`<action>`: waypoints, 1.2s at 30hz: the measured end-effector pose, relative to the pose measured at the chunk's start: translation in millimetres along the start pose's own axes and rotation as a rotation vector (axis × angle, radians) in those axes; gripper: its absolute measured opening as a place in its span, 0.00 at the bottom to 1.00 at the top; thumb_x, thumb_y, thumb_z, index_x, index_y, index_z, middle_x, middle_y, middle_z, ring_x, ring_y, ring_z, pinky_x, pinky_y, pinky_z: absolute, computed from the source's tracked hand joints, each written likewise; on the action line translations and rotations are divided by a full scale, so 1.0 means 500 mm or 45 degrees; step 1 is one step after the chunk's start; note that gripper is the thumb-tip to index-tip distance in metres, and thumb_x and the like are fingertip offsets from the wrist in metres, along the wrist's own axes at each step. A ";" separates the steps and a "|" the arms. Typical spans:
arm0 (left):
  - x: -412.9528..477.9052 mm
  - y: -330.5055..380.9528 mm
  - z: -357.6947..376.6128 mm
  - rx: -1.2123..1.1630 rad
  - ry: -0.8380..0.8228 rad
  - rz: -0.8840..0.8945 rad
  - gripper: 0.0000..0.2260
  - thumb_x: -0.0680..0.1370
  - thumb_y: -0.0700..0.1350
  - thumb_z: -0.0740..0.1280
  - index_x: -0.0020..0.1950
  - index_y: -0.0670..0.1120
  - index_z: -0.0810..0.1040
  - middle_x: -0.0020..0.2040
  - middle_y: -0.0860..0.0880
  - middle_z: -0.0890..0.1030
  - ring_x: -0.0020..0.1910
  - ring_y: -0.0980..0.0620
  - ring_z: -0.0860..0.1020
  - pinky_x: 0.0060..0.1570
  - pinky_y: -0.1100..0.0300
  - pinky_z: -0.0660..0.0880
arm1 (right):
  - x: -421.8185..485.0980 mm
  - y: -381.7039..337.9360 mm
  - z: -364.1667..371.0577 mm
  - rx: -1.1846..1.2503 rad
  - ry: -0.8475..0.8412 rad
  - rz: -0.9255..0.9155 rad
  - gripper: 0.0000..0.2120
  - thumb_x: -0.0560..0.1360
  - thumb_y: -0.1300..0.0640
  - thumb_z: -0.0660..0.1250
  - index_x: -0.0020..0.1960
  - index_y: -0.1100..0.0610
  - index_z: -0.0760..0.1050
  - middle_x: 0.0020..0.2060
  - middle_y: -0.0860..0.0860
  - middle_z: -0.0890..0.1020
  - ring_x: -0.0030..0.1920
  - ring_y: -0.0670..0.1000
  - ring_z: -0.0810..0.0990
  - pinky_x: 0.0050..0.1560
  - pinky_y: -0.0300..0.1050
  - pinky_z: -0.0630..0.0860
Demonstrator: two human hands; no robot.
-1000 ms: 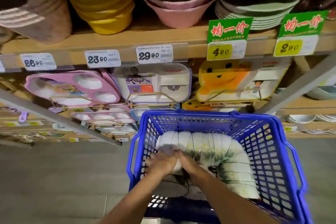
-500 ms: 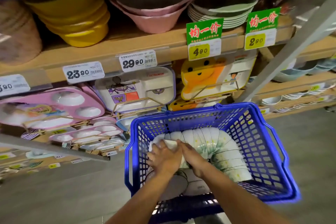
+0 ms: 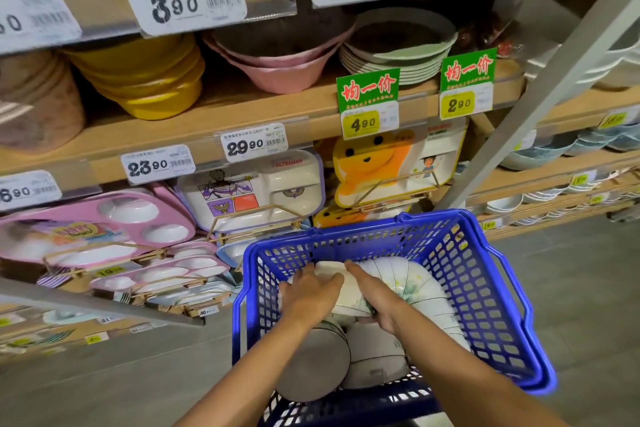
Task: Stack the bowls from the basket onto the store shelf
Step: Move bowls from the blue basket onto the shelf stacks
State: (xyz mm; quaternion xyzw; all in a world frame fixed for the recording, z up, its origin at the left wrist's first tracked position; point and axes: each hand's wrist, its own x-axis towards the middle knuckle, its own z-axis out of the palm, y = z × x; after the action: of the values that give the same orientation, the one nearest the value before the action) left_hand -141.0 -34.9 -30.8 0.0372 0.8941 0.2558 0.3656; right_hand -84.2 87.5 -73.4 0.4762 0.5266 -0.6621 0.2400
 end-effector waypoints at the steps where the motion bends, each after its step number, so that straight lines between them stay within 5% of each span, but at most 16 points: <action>1: -0.007 0.009 -0.013 -0.003 0.004 0.051 0.24 0.77 0.56 0.59 0.71 0.49 0.67 0.68 0.48 0.72 0.70 0.45 0.65 0.72 0.48 0.57 | -0.008 -0.008 -0.008 0.028 -0.010 0.004 0.30 0.72 0.29 0.60 0.63 0.48 0.75 0.59 0.51 0.81 0.59 0.54 0.78 0.51 0.49 0.78; 3: -0.017 0.021 -0.037 -0.057 0.013 0.172 0.18 0.78 0.53 0.60 0.67 0.51 0.71 0.63 0.51 0.74 0.69 0.46 0.66 0.72 0.49 0.58 | -0.024 -0.026 -0.023 0.078 -0.011 0.004 0.26 0.72 0.29 0.59 0.58 0.46 0.77 0.52 0.50 0.83 0.53 0.53 0.81 0.46 0.50 0.80; 6: -0.028 0.025 -0.070 -0.232 0.017 0.365 0.18 0.79 0.51 0.62 0.70 0.53 0.71 0.68 0.52 0.71 0.70 0.49 0.65 0.69 0.55 0.60 | -0.050 -0.052 -0.043 0.101 -0.005 -0.027 0.25 0.73 0.29 0.58 0.56 0.47 0.77 0.50 0.52 0.82 0.52 0.54 0.80 0.44 0.50 0.80; 10: -0.046 0.019 -0.120 -0.436 -0.172 0.600 0.13 0.79 0.55 0.63 0.62 0.66 0.72 0.66 0.61 0.67 0.68 0.57 0.67 0.58 0.72 0.66 | -0.099 -0.078 -0.067 0.146 -0.064 -0.045 0.27 0.70 0.29 0.62 0.53 0.50 0.80 0.46 0.55 0.84 0.51 0.57 0.80 0.45 0.54 0.80; 15: -0.083 0.046 -0.165 -0.587 -0.254 0.798 0.21 0.74 0.66 0.59 0.67 0.66 0.70 0.73 0.57 0.68 0.73 0.57 0.63 0.70 0.57 0.62 | -0.190 -0.108 -0.093 0.042 -0.177 -0.119 0.32 0.62 0.24 0.66 0.52 0.48 0.83 0.45 0.55 0.86 0.53 0.61 0.80 0.45 0.61 0.79; 17: -0.097 0.074 -0.176 -0.663 -0.178 0.852 0.17 0.75 0.62 0.60 0.62 0.65 0.76 0.67 0.61 0.74 0.69 0.57 0.70 0.65 0.57 0.68 | -0.229 -0.121 -0.104 0.066 -0.195 -0.192 0.33 0.63 0.23 0.63 0.54 0.47 0.82 0.48 0.56 0.85 0.54 0.63 0.79 0.46 0.65 0.78; 21: -0.164 0.143 -0.200 -0.746 -0.017 0.874 0.12 0.76 0.64 0.60 0.53 0.64 0.80 0.49 0.71 0.79 0.51 0.74 0.76 0.44 0.76 0.71 | -0.312 -0.126 -0.122 0.192 -0.135 -0.380 0.39 0.62 0.21 0.58 0.61 0.45 0.78 0.56 0.56 0.83 0.58 0.63 0.79 0.54 0.67 0.76; 24: -0.221 0.190 -0.223 -0.839 -0.088 0.845 0.20 0.73 0.65 0.59 0.54 0.56 0.81 0.46 0.61 0.84 0.45 0.65 0.81 0.39 0.71 0.75 | -0.381 -0.115 -0.136 0.272 -0.163 -0.647 0.36 0.66 0.22 0.53 0.62 0.43 0.77 0.55 0.53 0.84 0.56 0.56 0.83 0.55 0.60 0.79; 29: -0.313 0.257 -0.215 -1.038 -0.325 0.590 0.16 0.78 0.61 0.61 0.46 0.50 0.80 0.36 0.51 0.86 0.33 0.52 0.84 0.26 0.61 0.77 | -0.508 -0.117 -0.154 0.511 -0.029 -1.268 0.32 0.72 0.31 0.54 0.68 0.47 0.74 0.63 0.46 0.79 0.60 0.46 0.80 0.56 0.44 0.79; 32: -0.353 0.286 -0.194 -1.115 -0.295 0.515 0.19 0.77 0.60 0.63 0.51 0.46 0.80 0.38 0.47 0.86 0.36 0.47 0.85 0.28 0.60 0.78 | -0.568 -0.101 -0.183 0.400 0.087 -1.631 0.23 0.75 0.44 0.62 0.67 0.54 0.74 0.63 0.46 0.80 0.62 0.45 0.78 0.58 0.40 0.77; 36: -0.408 0.329 -0.147 -1.159 -0.211 0.525 0.21 0.78 0.61 0.61 0.57 0.45 0.80 0.49 0.44 0.85 0.48 0.43 0.83 0.44 0.50 0.81 | -0.609 -0.070 -0.253 0.377 0.011 -1.627 0.27 0.62 0.57 0.62 0.60 0.54 0.80 0.59 0.50 0.82 0.59 0.55 0.79 0.53 0.49 0.77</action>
State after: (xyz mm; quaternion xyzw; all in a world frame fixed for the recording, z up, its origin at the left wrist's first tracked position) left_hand -61.4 24.3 222.6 0.0702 0.6339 0.6828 0.3564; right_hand 66.2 160.2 213.0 0.1003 0.6102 -0.7377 -0.2708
